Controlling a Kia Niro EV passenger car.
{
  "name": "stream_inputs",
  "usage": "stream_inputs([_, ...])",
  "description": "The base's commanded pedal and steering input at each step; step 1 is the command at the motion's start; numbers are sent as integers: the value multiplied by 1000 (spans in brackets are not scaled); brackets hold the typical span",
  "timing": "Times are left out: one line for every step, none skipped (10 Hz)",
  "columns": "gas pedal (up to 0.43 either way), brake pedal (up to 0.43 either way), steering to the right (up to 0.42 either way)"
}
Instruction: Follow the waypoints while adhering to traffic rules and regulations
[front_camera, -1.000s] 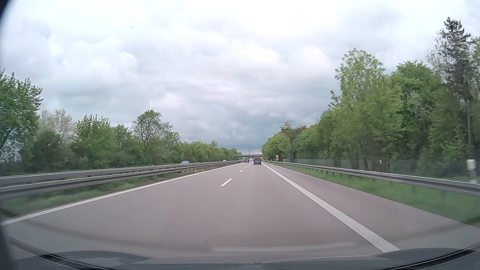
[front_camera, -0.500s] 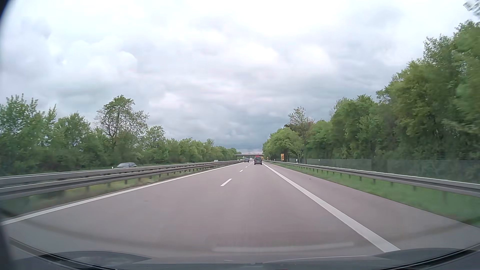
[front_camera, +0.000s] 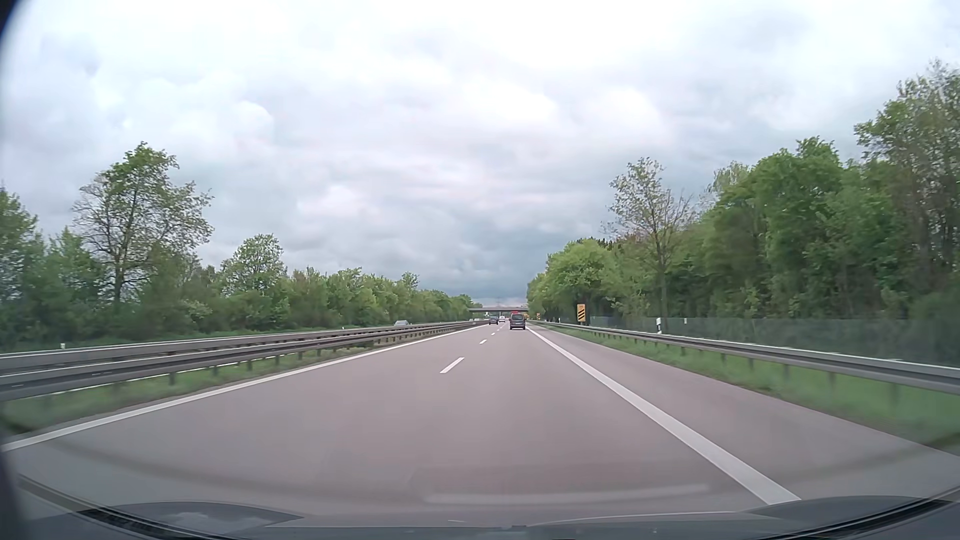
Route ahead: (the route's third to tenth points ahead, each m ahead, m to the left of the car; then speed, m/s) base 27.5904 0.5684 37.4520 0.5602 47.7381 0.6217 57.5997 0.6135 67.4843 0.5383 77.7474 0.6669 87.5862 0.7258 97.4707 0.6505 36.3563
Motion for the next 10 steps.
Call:
stream_inputs([398, 12, -1])
stream_inputs([409, 12, -1])
stream_inputs([429, 12, -1])
stream_inputs([441, 12, -1])
stream_inputs([449, 12, -1])
stream_inputs([461, 12, -1])
stream_inputs([461, 12, -1])
stream_inputs([469, 12, -1])
stream_inputs([469, 12, -1])
stream_inputs([469, 12, -1])
